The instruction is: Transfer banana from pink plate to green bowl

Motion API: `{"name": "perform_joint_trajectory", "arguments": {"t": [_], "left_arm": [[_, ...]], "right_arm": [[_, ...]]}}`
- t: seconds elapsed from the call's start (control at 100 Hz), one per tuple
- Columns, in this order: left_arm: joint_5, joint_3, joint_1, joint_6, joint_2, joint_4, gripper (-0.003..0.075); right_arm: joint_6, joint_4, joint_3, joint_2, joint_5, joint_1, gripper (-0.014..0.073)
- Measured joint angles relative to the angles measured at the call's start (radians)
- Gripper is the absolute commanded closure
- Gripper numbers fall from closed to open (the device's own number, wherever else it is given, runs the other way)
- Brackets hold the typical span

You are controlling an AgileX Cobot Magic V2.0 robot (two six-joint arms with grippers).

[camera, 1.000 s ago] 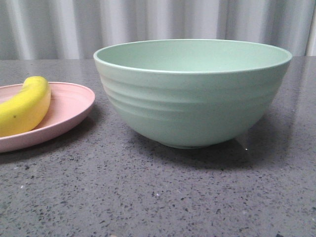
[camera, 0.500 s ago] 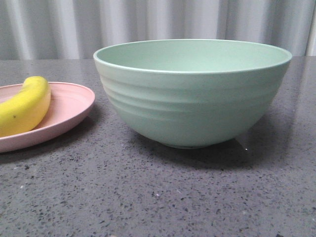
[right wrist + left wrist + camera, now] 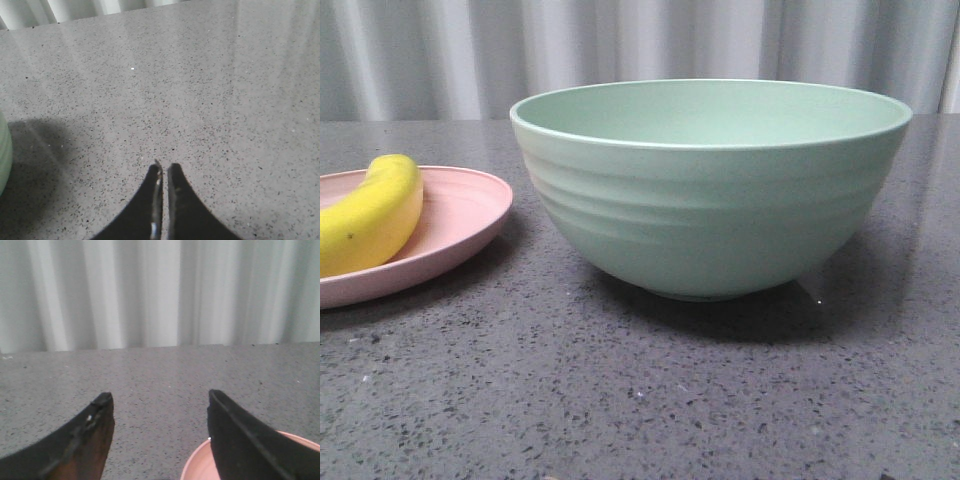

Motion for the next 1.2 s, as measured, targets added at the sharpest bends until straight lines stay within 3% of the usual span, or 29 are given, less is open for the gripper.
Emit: {"name": "perform_joint_trajectory", "arguments": {"t": [0.26, 0.56, 1.2], "left_arm": [[0.251, -0.151, -0.170, 0.000, 0.174, -0.010, 0.0334], [0.391, -0.202, -0.319, 0.000, 0.357, -0.018, 0.0334], [0.418, -0.226, -0.348, 0.000, 0.594, -0.034, 0.0334]], "right_arm": [[0.000, 0.000, 0.000, 0.000, 0.000, 0.000, 0.0657], [0.000, 0.000, 0.000, 0.000, 0.002, 0.000, 0.0657], [0.000, 0.000, 0.000, 0.000, 0.002, 0.000, 0.0657]]}}
